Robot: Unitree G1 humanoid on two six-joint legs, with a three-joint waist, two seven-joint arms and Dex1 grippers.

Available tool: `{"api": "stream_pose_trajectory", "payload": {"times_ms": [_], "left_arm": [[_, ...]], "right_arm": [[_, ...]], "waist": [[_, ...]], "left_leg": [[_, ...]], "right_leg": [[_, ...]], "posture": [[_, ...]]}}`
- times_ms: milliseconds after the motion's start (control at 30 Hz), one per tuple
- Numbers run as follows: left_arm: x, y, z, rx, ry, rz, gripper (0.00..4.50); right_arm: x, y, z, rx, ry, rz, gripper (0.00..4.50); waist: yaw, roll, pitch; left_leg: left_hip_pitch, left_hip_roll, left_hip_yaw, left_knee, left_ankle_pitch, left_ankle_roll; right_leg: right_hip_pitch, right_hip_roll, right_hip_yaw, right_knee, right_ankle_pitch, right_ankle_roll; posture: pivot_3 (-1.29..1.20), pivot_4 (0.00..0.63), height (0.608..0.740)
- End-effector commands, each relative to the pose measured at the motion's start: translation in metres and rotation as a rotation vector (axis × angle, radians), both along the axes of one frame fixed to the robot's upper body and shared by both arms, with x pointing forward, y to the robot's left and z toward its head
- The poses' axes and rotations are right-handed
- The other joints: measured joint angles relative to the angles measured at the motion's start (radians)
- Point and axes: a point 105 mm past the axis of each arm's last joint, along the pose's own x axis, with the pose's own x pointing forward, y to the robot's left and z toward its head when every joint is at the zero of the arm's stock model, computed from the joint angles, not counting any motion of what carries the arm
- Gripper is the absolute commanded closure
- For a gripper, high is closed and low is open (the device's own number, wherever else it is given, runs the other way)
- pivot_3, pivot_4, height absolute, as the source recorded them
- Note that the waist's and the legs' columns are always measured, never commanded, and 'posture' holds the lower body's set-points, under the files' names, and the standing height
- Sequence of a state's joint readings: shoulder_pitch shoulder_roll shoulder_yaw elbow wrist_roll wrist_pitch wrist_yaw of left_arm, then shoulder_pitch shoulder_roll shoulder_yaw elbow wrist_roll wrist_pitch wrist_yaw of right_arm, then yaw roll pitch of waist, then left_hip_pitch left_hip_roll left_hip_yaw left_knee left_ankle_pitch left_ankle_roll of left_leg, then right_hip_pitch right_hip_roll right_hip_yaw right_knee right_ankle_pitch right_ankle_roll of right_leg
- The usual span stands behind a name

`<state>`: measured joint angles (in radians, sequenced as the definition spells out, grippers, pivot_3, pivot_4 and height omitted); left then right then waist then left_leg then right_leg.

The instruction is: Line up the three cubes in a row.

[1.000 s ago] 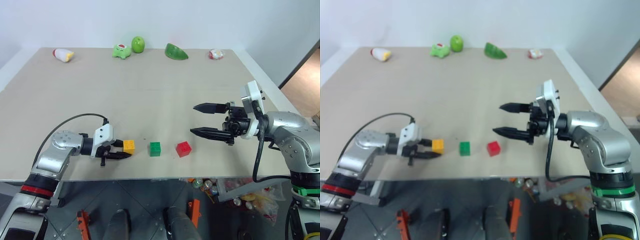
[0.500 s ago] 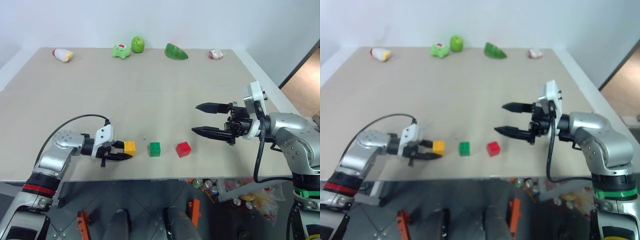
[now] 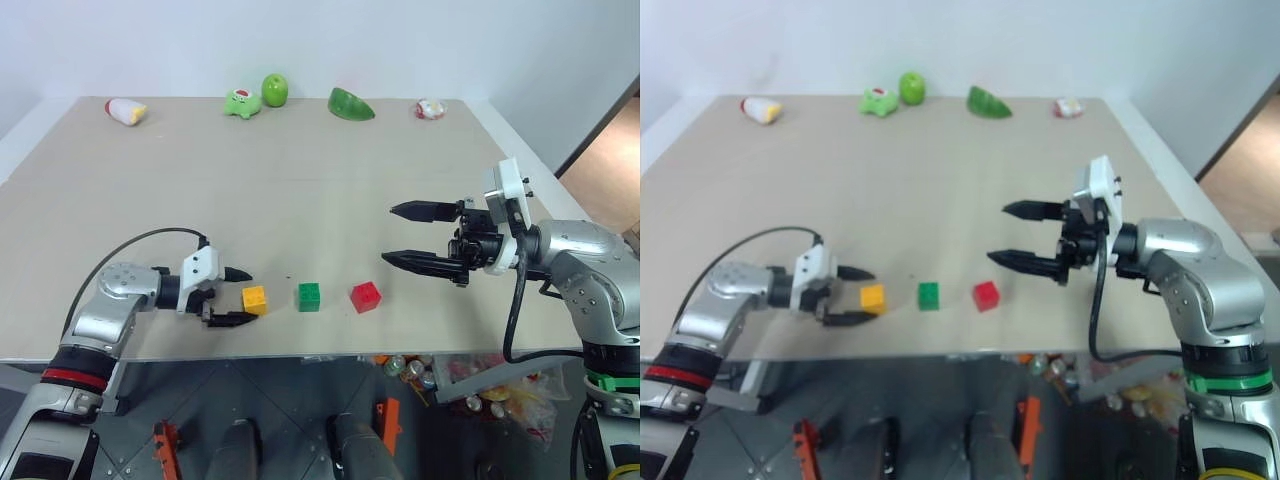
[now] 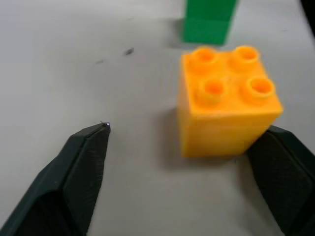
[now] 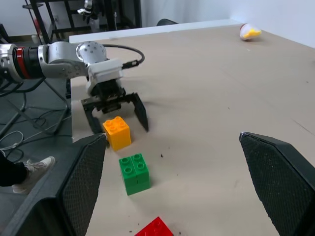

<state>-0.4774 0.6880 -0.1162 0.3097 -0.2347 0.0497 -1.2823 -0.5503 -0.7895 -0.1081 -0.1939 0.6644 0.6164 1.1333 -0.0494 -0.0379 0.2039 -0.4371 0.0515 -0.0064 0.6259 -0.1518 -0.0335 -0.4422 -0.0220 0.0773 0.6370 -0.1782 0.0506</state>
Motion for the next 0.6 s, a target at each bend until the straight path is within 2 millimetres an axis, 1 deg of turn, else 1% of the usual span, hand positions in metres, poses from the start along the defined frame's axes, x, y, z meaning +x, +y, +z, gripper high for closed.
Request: {"api": "stream_pose_trajectory", "payload": {"times_ms": [33,100,133,200,233,267,367,433,500,600], "left_arm": [[-0.008,0.044,0.014,0.03,-0.024,0.115,0.34],[-0.021,0.063,0.019,0.038,0.006,0.161,0.34],[-0.032,0.072,0.021,0.032,0.059,0.194,0.34],[-0.051,0.079,0.025,-0.003,0.17,0.242,0.34],[-0.057,0.08,0.028,-0.022,0.21,0.262,0.34],[-0.062,0.081,0.034,-0.073,0.242,0.299,0.34],[-0.061,0.089,0.057,-0.232,0.207,0.458,0.34],[-0.059,0.096,0.069,-0.326,0.179,0.54,0.34],[-0.06,0.103,0.076,-0.397,0.154,0.606,0.34],[-0.063,0.115,0.076,-0.465,0.137,0.701,0.34]], "right_arm": [[-0.001,-0.004,0.009,-0.011,-0.042,0.006,0.0],[0.001,-0.009,0.008,-0.021,-0.033,-0.004,0.0],[0.003,-0.014,0.006,-0.026,-0.025,-0.015,0.0],[0.01,-0.022,0.003,-0.041,-0.017,-0.041,0.0],[0.012,-0.025,0.002,-0.046,-0.015,-0.052,0.0],[0.016,-0.029,0.002,-0.047,-0.015,-0.064,0.0],[0.03,-0.04,0.0,-0.05,-0.014,-0.121,0.0],[0.037,-0.047,-0.006,-0.057,-0.004,-0.155,0.0],[0.042,-0.053,-0.014,-0.067,0.013,-0.19,0.0],[0.045,-0.062,-0.029,-0.07,0.046,-0.241,0.0]], "waist": [[-0.005,0.0,0.0],[-0.014,0.0,0.0],[-0.016,0.0,0.0],[-0.023,0.0,0.0],[-0.023,0.002,0.001],[-0.021,0.002,0.001],[-0.019,0.002,0.001],[-0.02,0.002,0.001],[-0.024,0.002,0.001],[-0.025,0.002,0.001]], "left_leg": [[0.0,0.0,0.0,0.0,0.0,0.0],[0.0,0.002,0.001,-0.001,0.0,0.0],[0.0,0.002,0.001,-0.002,0.0,0.0],[0.0,0.002,0.002,-0.006,-0.001,-0.001],[0.0,0.002,0.002,-0.006,-0.001,-0.001],[-0.001,0.002,0.002,-0.006,-0.001,-0.002],[-0.002,0.002,0.002,-0.006,-0.001,-0.002],[-0.002,0.002,0.002,-0.006,-0.001,-0.001],[0.0,0.002,0.002,-0.005,-0.001,-0.001],[0.0,0.002,0.002,-0.006,-0.001,-0.001]], "right_leg": [[0.0,0.0,0.0,0.0,0.0,0.0],[-0.001,0.001,0.0,0.0,0.0,-0.001],[-0.002,0.001,0.0,0.0,0.0,-0.001],[-0.003,0.0,0.0,0.0,-0.001,-0.002],[-0.003,-0.001,-0.001,0.0,-0.001,-0.002],[-0.004,-0.001,-0.001,0.0,-0.001,-0.002],[-0.003,-0.002,-0.003,0.0,-0.003,-0.001],[-0.003,-0.003,-0.003,0.0,-0.003,-0.001],[-0.003,-0.002,-0.003,0.0,-0.003,-0.001],[-0.002,-0.002,-0.003,0.0,-0.003,-0.001]], "posture": [[0.0,0.15,0.733],[0.0,0.15,0.733],[0.0,0.15,0.733],[0.0,0.15,0.733],[0.0,0.15,0.733],[0.0,0.15,0.733],[0.0,0.15,0.733],[0.0,0.15,0.733],[0.0,0.15,0.733],[0.0,0.15,0.733]]}}
